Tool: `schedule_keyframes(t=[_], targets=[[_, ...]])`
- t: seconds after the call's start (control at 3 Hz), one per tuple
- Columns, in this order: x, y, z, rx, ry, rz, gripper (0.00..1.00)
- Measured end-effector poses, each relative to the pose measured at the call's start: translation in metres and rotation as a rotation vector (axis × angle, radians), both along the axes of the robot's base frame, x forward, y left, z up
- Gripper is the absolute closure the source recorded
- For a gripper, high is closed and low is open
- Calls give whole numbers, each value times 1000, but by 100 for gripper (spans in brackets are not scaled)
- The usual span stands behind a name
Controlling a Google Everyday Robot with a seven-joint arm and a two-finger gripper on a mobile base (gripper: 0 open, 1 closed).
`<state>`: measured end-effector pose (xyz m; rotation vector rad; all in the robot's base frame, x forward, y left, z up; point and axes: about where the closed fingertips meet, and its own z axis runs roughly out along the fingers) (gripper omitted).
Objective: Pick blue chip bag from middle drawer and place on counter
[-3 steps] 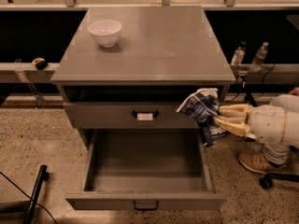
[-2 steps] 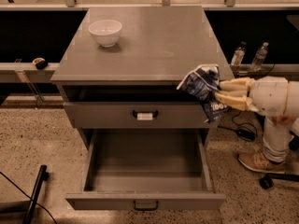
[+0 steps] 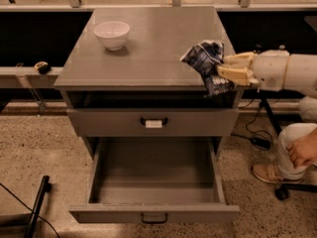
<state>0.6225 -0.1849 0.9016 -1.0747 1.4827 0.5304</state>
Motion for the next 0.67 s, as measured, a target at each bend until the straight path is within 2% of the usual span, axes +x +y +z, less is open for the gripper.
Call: schedule_keyframes(t=[0.33, 0.67], targets=[[33, 1, 15, 90, 17, -77, 100], [65, 13, 27, 140, 33, -132, 100]])
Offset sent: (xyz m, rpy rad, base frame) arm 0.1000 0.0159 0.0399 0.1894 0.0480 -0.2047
